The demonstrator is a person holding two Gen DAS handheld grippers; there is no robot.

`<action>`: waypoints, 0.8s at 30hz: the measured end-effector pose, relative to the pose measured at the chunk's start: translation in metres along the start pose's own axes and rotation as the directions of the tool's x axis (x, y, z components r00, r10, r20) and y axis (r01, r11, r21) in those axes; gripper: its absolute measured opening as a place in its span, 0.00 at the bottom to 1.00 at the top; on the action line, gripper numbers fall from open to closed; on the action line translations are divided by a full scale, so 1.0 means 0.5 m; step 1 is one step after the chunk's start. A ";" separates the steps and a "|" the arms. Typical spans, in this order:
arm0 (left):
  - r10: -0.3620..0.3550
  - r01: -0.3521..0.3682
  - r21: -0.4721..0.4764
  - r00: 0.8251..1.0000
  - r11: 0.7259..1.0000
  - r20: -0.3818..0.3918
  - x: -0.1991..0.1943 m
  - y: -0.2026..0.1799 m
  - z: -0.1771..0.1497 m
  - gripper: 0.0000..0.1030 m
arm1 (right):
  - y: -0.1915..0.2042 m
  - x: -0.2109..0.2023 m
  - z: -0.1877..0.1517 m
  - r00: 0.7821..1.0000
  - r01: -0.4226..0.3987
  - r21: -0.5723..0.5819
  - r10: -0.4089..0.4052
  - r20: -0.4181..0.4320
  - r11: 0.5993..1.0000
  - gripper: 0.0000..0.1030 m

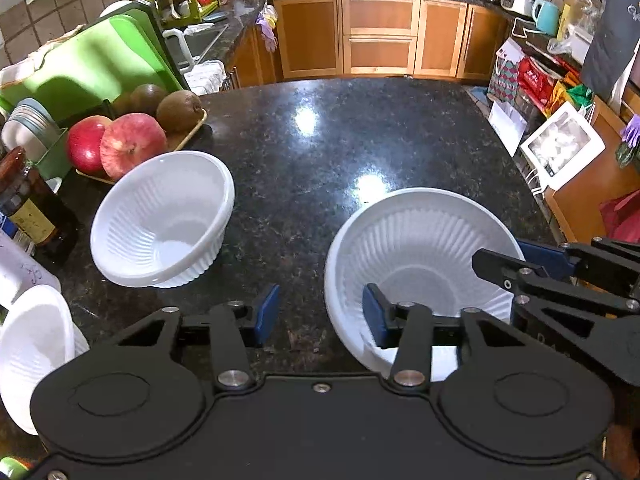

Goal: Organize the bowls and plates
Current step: 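Grasp the white bowl rim with the left gripper and lift it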

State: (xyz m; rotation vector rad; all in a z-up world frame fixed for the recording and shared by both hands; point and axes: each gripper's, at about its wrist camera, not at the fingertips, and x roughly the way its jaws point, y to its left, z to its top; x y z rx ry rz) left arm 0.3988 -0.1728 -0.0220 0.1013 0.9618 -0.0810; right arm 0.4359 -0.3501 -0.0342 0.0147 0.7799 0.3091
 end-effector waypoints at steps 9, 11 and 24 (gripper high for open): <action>-0.014 0.014 0.012 1.000 1.000 -0.018 0.000 -0.002 -0.009 0.22 | 0.010 -0.003 -0.007 1.000 -0.005 -0.006 0.005 -0.014 1.000 0.14; -0.002 0.002 0.018 1.000 1.000 0.000 -0.010 -0.003 -0.012 0.22 | 0.015 -0.008 -0.010 1.000 -0.003 -0.016 0.003 -0.012 1.000 0.14; 0.009 -0.010 0.020 0.999 1.000 0.039 -0.077 0.023 -0.056 0.22 | 0.063 -0.071 -0.036 1.000 -0.022 -0.051 0.023 0.020 0.998 0.14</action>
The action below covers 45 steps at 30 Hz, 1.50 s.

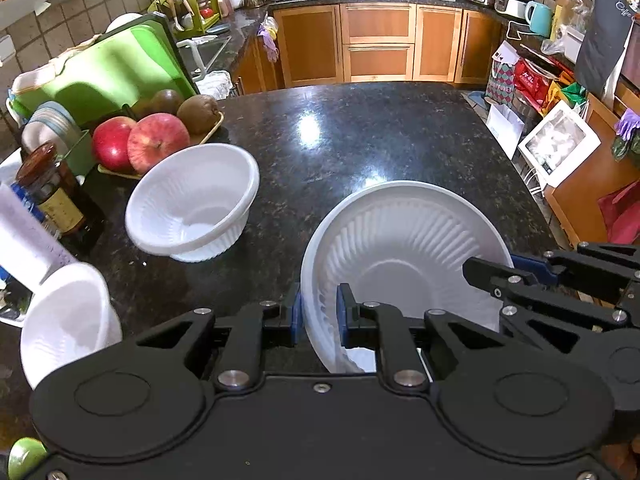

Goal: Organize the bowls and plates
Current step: 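Grasp the white bowl rim with the left gripper and lift it, then carry the white bowl with the left gripper over the green plate stack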

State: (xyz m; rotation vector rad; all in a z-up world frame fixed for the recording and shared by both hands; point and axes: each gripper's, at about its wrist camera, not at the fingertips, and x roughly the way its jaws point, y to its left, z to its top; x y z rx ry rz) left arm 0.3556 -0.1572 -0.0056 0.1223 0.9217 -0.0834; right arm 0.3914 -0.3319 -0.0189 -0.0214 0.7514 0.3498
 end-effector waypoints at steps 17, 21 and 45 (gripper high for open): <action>0.019 -0.018 -0.030 0.999 0.999 0.029 -0.145 0.181 -0.154 0.22 | 0.247 -0.114 -0.056 0.992 -0.114 -0.108 0.119 0.040 0.988 0.14; 0.030 -0.029 -0.045 0.999 0.999 0.025 -0.183 0.257 -0.200 0.22 | 0.339 -0.132 -0.072 0.986 -0.159 -0.136 0.165 0.035 0.978 0.14; -0.006 0.003 -0.031 0.996 1.000 -0.084 -0.245 0.515 -0.360 0.23 | 0.624 -0.108 -0.139 0.959 -0.263 -0.126 0.245 -0.145 0.956 0.16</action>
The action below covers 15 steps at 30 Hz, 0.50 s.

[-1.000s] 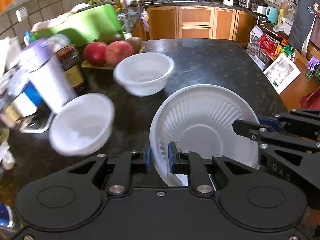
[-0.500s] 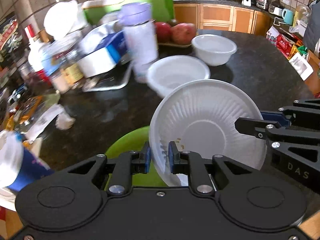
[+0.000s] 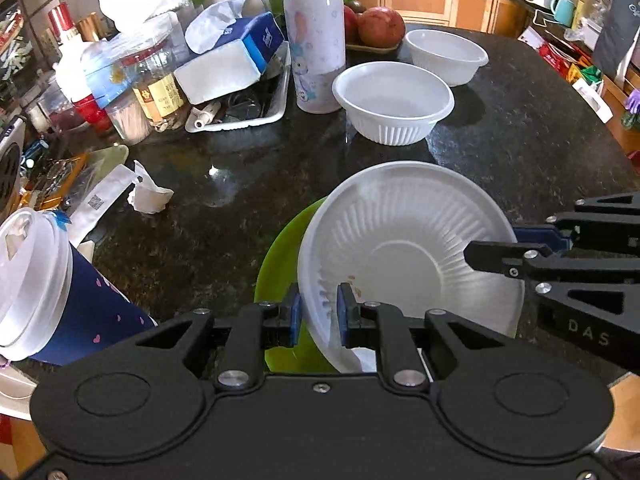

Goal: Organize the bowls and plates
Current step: 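Carry the white bowl with the left gripper over the green plate stack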

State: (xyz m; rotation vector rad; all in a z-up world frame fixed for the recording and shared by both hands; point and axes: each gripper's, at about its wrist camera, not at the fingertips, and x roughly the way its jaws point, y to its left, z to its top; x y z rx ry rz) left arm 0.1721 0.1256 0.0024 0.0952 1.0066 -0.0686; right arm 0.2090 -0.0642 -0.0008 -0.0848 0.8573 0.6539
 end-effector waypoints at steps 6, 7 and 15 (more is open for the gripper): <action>-0.025 0.025 0.003 1.000 1.000 -0.011 0.008 0.010 0.005 0.23 | 0.003 0.010 0.007 1.000 0.008 0.002 -0.008 -0.003 1.000 0.17; -0.025 0.025 0.003 1.000 1.000 -0.008 0.009 0.011 0.006 0.23 | 0.003 0.012 0.008 1.000 0.007 0.002 -0.007 -0.003 1.000 0.18; -0.009 0.009 -0.011 0.999 1.000 0.036 0.006 0.009 0.009 0.36 | 0.001 0.022 0.011 1.000 -0.016 -0.021 0.016 -0.004 1.000 0.23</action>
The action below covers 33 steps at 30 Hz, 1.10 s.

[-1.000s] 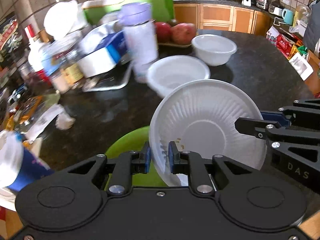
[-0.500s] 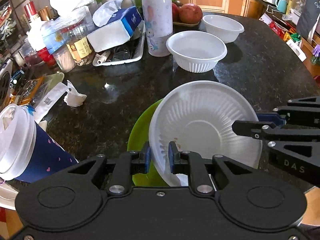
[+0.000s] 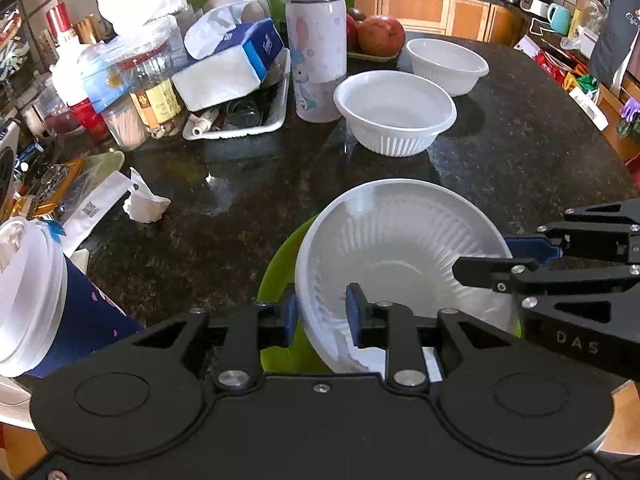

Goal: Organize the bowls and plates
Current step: 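Carry the white bowl with the left gripper over the green plate stack, then lower the bowl onto the green plate and open the left gripper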

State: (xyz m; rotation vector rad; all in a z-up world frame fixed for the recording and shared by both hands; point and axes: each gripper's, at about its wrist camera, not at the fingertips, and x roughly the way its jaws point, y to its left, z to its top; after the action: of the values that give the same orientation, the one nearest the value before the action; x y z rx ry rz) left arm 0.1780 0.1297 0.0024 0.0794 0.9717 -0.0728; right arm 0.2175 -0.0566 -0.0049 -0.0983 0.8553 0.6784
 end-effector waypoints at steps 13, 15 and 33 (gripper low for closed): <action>0.052 -0.054 -0.051 0.998 0.997 -0.028 0.007 -0.012 0.009 0.42 | -0.006 -0.003 0.006 1.000 -0.009 -0.042 0.009 0.000 0.999 0.37; 0.064 -0.066 -0.056 0.997 0.996 -0.037 0.010 -0.012 0.006 0.43 | -0.006 -0.007 0.005 1.000 -0.009 -0.044 0.009 0.005 0.999 0.37; 0.135 -0.139 -0.079 0.989 0.987 -0.055 0.016 -0.007 -0.001 0.43 | 0.003 -0.023 0.000 0.999 0.012 -0.050 -0.010 0.038 0.999 0.38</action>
State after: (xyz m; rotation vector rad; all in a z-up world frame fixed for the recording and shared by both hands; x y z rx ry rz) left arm 0.1816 0.1260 -0.0046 0.0721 1.0147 0.0958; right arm 0.2114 -0.0615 0.0036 -0.1348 0.8016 0.6895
